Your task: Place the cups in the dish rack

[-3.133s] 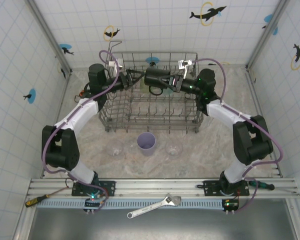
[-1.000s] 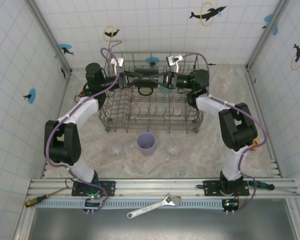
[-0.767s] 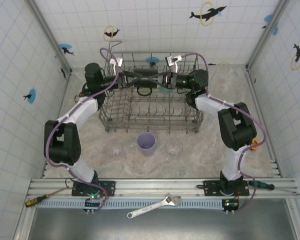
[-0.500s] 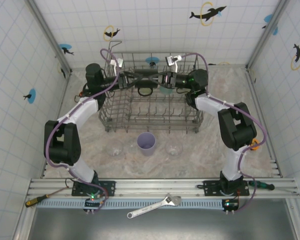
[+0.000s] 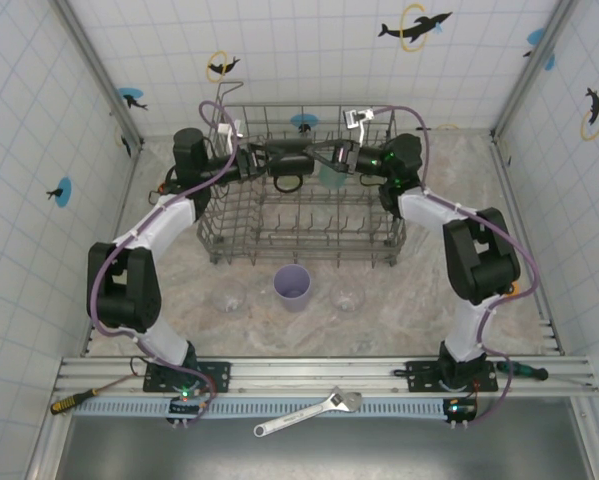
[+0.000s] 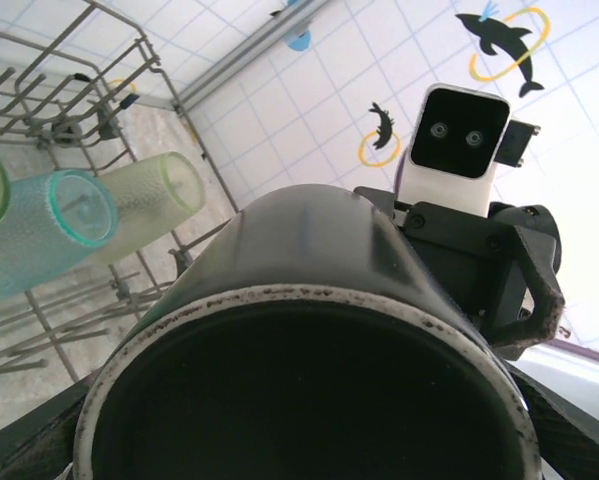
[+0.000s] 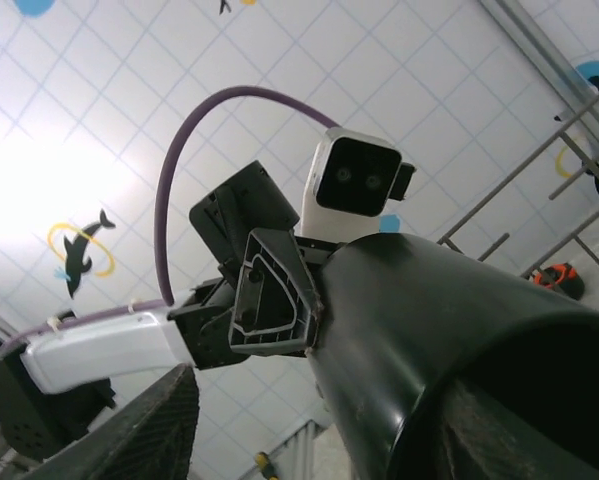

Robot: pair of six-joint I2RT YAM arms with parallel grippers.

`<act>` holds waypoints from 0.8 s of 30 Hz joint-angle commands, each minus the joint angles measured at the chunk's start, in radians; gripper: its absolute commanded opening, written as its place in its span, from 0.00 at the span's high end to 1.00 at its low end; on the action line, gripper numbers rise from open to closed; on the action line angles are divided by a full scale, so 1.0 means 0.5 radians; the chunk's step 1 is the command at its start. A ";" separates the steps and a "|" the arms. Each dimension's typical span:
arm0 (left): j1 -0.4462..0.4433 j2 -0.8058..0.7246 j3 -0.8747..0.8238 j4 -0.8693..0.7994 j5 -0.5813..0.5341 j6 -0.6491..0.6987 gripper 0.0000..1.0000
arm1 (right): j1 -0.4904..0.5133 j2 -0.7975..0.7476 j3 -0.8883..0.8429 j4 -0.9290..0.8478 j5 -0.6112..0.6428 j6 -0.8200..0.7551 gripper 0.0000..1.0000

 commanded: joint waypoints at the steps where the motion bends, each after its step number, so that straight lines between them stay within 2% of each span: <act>1: 0.006 -0.104 0.121 -0.118 -0.076 0.140 1.00 | -0.052 -0.193 -0.053 -0.138 0.071 -0.186 0.34; 5: 0.006 -0.123 0.196 -0.280 -0.175 0.215 1.00 | -0.096 -0.323 -0.084 -0.640 0.137 -0.524 0.28; 8: 0.004 -0.147 0.276 -0.470 -0.279 0.335 1.00 | -0.132 -0.434 -0.102 -0.995 0.207 -0.765 0.27; 13: 0.003 -0.190 0.443 -0.902 -0.591 0.610 1.00 | -0.166 -0.629 -0.095 -1.733 0.536 -1.253 0.21; 17: 0.003 -0.196 0.533 -1.117 -0.763 0.740 1.00 | -0.181 -0.750 -0.125 -2.061 0.745 -1.420 0.20; 23: -0.002 -0.138 0.670 -1.409 -0.983 0.909 1.00 | -0.199 -0.921 -0.208 -2.424 0.996 -1.569 0.00; 24: -0.009 -0.126 0.699 -1.467 -1.027 0.943 1.00 | -0.202 -0.946 -0.214 -2.483 1.042 -1.596 0.00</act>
